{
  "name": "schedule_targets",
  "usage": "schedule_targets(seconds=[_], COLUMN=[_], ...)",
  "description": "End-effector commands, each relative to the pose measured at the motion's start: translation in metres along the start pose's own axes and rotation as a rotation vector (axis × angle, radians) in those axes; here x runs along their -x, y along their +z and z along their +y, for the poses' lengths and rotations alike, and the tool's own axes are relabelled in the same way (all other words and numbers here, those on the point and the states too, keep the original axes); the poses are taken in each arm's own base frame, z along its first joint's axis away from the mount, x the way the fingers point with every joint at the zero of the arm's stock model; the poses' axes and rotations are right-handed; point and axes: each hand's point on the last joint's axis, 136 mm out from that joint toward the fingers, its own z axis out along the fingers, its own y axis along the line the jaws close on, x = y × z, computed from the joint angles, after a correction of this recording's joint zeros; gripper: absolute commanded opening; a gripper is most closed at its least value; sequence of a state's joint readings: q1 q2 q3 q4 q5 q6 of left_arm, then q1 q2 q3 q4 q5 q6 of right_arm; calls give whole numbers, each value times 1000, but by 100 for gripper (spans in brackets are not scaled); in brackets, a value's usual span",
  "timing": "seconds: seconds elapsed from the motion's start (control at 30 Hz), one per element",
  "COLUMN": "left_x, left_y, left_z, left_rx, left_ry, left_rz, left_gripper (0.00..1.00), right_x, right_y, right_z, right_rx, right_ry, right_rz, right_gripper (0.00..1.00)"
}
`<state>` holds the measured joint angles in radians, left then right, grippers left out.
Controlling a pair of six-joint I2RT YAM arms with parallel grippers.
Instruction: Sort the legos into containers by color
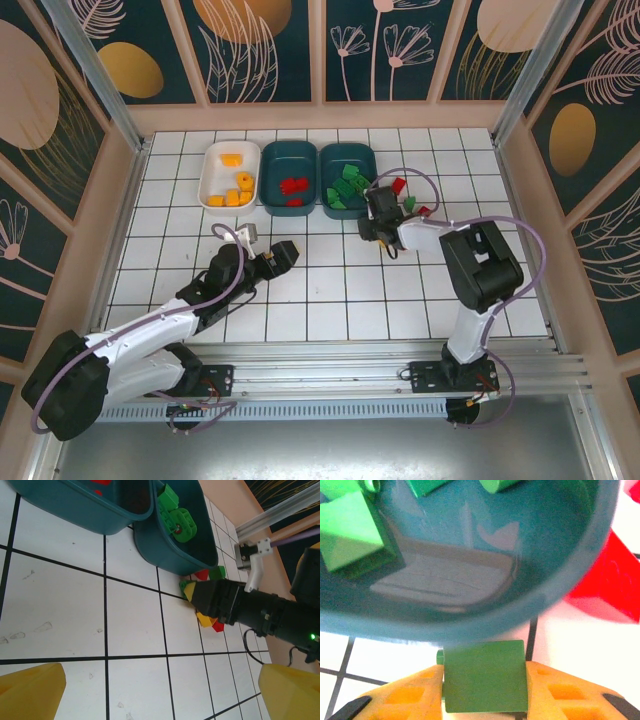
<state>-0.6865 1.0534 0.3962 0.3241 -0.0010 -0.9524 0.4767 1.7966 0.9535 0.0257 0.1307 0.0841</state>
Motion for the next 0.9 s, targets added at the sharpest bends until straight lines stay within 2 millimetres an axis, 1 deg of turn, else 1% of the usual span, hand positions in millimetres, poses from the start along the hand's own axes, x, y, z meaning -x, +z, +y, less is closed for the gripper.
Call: schedule_targets(seconds=[0.0,0.07,0.1,0.13,0.17,0.23,0.3,0.33,0.37,0.4,0.5,0.53,0.6,0.63,0.7,0.77,0.8,0.87], left_x=[-2,-2,-2,-4,-5,-8,-10,-10,-11,-13,-15,-16,-18,-19,-19,-17,-15,-13], left_y=[-1,0,1,3,5,10,14,16,17,19,22,23,22,21,20,19,18,17], left_z=[-2,-8,-12,-14,-16,-16,-16,-17,-17,-18,-19,-18,-16,-14,-12,-12,-13,-15], left_rx=[-11,-42,-56,-67,-70,-69,-69,-73,-74,-77,-87,-85,-79,-72,-64,-59,-60,-65], left_ry=[4,-11,-17,-20,-22,-24,-27,-31,-33,-36,-45,-45,-46,-45,-39,-36,-34,-31], left_rz=[7,16,22,31,41,60,73,76,81,88,102,108,112,113,110,105,98,91], left_gripper=[98,98,99,98,98,98,99,99,98,98,99,99,98,98,98,99,99,98], right_x=[6,7,9,9,13,27,46,56,65,76,97,104,117,124,135,144,147,144], right_y=[-26,-38,-44,-51,-57,-71,-79,-80,-79,-72,-44,-35,-22,-17,-16,-22,-27,-36], right_z=[7,15,14,22,23,24,20,21,25,15,13,13,12,10,8,4,-1,-16], right_rx=[3,5,-3,8,11,18,19,26,43,37,45,41,24,15,2,-14,-31,-82], right_ry=[31,30,40,32,37,56,74,80,78,102,104,101,97,100,101,114,126,159], right_rz=[-44,-55,-66,-74,-87,-133,-187,-206,-219,-225,-205,-199,-196,-193,-205,-227,-239,-256], right_gripper=[36,35,35,35,35,35,34,35,35,35,35,38,52,56,61,64,65,66])
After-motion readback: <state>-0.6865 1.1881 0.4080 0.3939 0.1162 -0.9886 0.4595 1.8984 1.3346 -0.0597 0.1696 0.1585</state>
